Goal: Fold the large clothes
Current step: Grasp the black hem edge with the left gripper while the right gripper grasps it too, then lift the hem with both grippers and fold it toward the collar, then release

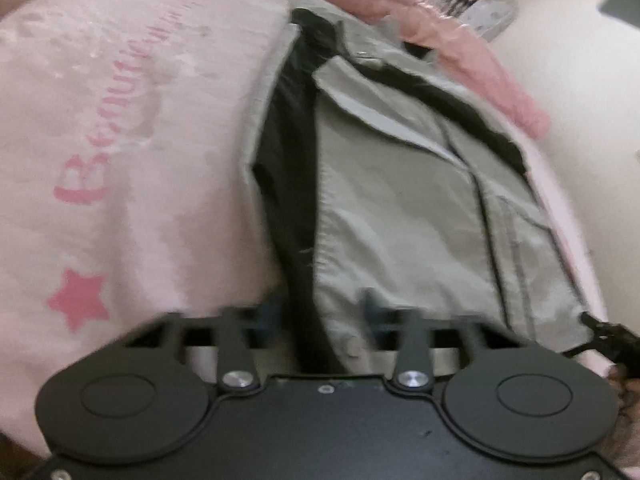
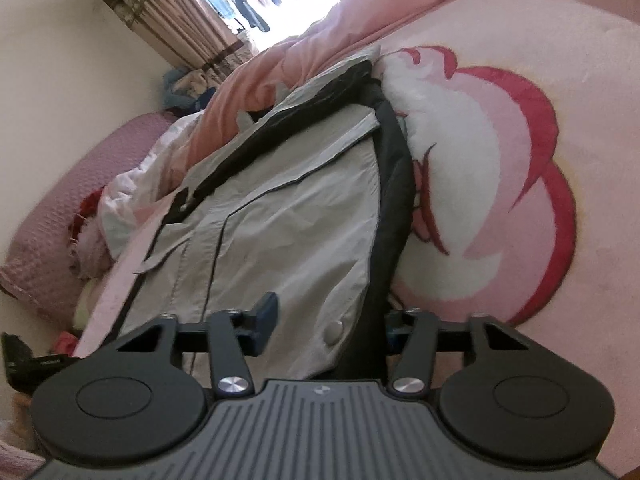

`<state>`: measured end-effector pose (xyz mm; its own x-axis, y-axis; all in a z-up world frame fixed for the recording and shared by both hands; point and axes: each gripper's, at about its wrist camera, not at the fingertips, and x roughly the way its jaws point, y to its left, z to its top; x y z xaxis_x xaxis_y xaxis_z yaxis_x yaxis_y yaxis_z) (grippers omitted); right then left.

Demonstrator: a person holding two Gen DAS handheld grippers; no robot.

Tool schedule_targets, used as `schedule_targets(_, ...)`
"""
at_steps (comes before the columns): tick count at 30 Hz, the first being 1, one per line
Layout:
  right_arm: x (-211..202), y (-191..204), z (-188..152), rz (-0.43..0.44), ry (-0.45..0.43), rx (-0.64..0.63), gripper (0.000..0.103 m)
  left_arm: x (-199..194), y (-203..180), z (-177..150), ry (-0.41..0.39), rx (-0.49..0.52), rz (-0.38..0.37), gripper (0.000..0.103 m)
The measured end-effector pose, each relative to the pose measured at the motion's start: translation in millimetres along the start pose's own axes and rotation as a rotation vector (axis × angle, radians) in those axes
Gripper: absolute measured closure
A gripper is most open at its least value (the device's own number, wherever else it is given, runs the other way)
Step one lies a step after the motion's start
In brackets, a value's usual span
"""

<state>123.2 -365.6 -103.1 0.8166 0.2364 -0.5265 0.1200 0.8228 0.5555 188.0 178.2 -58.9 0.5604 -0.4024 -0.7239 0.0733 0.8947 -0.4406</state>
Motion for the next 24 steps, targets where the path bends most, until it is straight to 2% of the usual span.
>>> schedule_targets(1, -0.2, -0.6, 0.9, -0.013, 0.003, 0.004, 0.079, 0.7, 2.9, 1.5, 0.005, -0.007, 0.004, 0.088)
schedule_targets(4, -3.5, -6.6, 4.0, 0.014, 0.001, 0.04, 0.088, 1.5, 9.5, 4.0, 0.012, -0.038, -0.015, 0.094)
schedule_targets(7, -9.8, -11.4, 8.0, 0.075, -0.016, 0.097, 0.09, -7.1, 8.9, 7.2, -0.016, -0.041, -0.056, 0.098)
schedule_targets(12, -10.8, -11.6, 19.4, 0.163, -0.053, 0.165, 0.093, -26.8, 4.1, 21.7, -0.1, -0.052, -0.163, 0.099)
schedule_targets(14, -9.4, -8.4, 27.2, 0.185, -0.069, 0.179, 0.093, -29.9, -1.6, 31.3, -0.124, -0.045, -0.171, 0.099)
schedule_targets(19, 1.9, 3.1, 63.1, 0.221, -0.118, 0.195, 0.096, -27.2, -25.3, 71.1, -0.197, 0.011, -0.2, 0.099)
schedule_targets(24, 36.2, 10.5, 129.4, 0.248, -0.158, 0.224, 0.098, -6.8, -49.9, 143.8, -0.251, 0.081, -0.211, 0.099)
